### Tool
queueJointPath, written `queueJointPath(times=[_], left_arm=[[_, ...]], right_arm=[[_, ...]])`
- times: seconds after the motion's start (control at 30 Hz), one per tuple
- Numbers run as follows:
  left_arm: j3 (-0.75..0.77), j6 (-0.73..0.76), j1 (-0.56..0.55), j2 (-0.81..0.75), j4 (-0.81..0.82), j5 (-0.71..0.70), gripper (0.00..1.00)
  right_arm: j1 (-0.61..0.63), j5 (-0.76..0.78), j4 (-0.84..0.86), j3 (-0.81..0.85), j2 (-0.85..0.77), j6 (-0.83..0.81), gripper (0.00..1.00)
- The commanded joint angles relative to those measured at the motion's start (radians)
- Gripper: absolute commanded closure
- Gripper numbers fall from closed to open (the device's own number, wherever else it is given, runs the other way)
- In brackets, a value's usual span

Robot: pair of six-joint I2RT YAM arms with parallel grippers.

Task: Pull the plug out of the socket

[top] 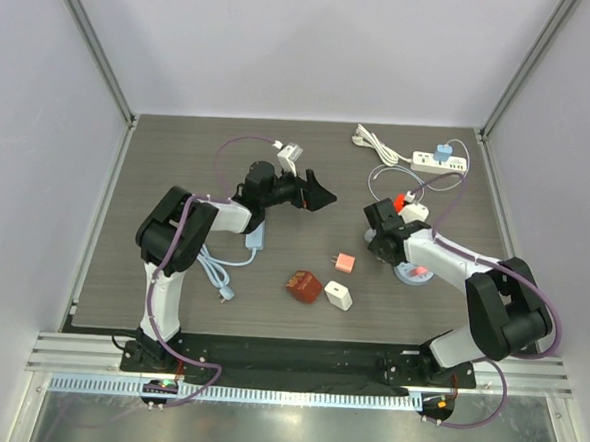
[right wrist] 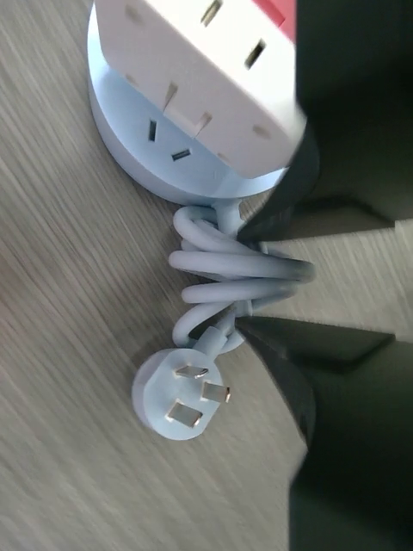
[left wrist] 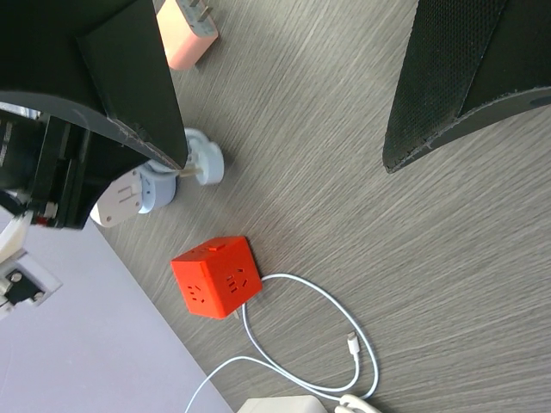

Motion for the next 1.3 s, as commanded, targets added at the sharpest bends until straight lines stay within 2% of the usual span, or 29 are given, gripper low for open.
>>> queueJointPath(times=[0.0,0.1,0.13,0.2,0.23,0.3,0.47,0.57,0.83,1.07,1.27], left_arm=[[0.036,0.012,0.006,-0.010,0.016,0.009,0.05],[0.039,0.014,0.004,-0.013,0.015,0.010,0.05],[0.041,0.014,0.004,-0.014,0.013,0.008,0.05],[0.035,0.017,0.004,-0.023,0.013,0.000,0.05],[0.029,0.022,0.003,-0.027,0.013,-0.003,0.05],[0.024,0.029,0.000,-0.044,0.010,-0.004,0.06],[0.025,0.049,-0.025,-0.099,-0.052,-0.044,0.05],[0.052,0.081,-0.083,-0.153,-0.178,-0.064,0.08],[0.101,0.221,-0.341,-0.257,-0.479,-0.251,0.14],[0.254,0.267,-0.460,-0.164,-0.617,-0.294,0.18],[0.446,0.351,-0.522,-0.006,-0.747,-0.291,0.20]], right_arm=[[0.024,-0.113,0.029,0.028,0.016,0.014,0.52],[0.024,-0.128,0.020,0.048,-0.027,-0.044,0.43],[0.024,-0.127,0.014,0.053,-0.043,-0.058,0.32],[0.023,-0.101,-0.014,0.068,-0.096,-0.087,0.23],[0.023,-0.090,-0.031,0.075,-0.121,-0.095,0.12],[0.023,-0.046,-0.074,0.094,-0.184,-0.115,0.07],[0.010,0.007,-0.193,0.118,-0.317,-0.104,0.06],[-0.019,0.020,-0.232,0.082,-0.429,-0.074,0.06],[-0.229,-0.088,-0.295,-0.027,-0.656,-0.061,0.12],[-0.293,0.017,-0.360,-0.065,-0.738,-0.008,0.19],[-0.356,-0.016,-0.357,-0.099,-0.718,0.009,0.21]])
